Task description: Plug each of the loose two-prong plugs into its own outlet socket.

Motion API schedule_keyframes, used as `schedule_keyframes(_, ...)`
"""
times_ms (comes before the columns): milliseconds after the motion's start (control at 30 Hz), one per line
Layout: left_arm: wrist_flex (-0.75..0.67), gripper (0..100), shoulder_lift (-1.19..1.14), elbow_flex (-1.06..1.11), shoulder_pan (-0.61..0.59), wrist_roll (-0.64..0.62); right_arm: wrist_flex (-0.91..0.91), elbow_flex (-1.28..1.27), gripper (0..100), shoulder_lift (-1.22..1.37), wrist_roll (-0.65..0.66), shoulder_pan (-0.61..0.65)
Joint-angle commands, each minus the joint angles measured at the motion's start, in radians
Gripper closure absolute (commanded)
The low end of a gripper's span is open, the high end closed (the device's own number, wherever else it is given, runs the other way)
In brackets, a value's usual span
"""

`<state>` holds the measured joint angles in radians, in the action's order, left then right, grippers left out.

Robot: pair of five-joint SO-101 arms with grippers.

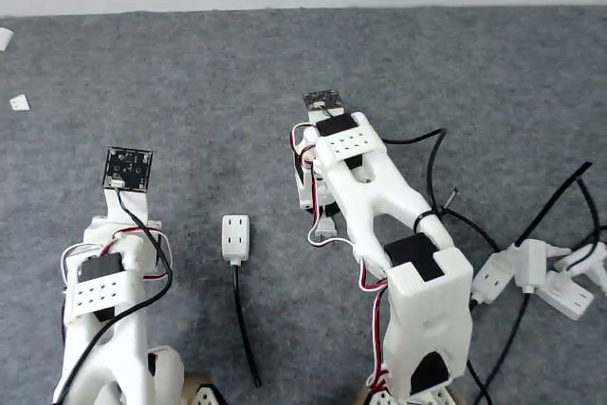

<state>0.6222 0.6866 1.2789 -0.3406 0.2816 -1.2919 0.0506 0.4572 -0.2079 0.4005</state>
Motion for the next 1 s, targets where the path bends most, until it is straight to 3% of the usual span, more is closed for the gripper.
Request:
schedule_keyframes(0,-0.002,98,0.023,-0.012,-0.003,0.011,0.027,0.0,93.5,-0.05,0.044,-0.021)
schedule_keyframes(967,0.0,98,0.023,-0.012,-0.003,0.011,-0.008,0.028,89.7,0.024,0.089,0.051)
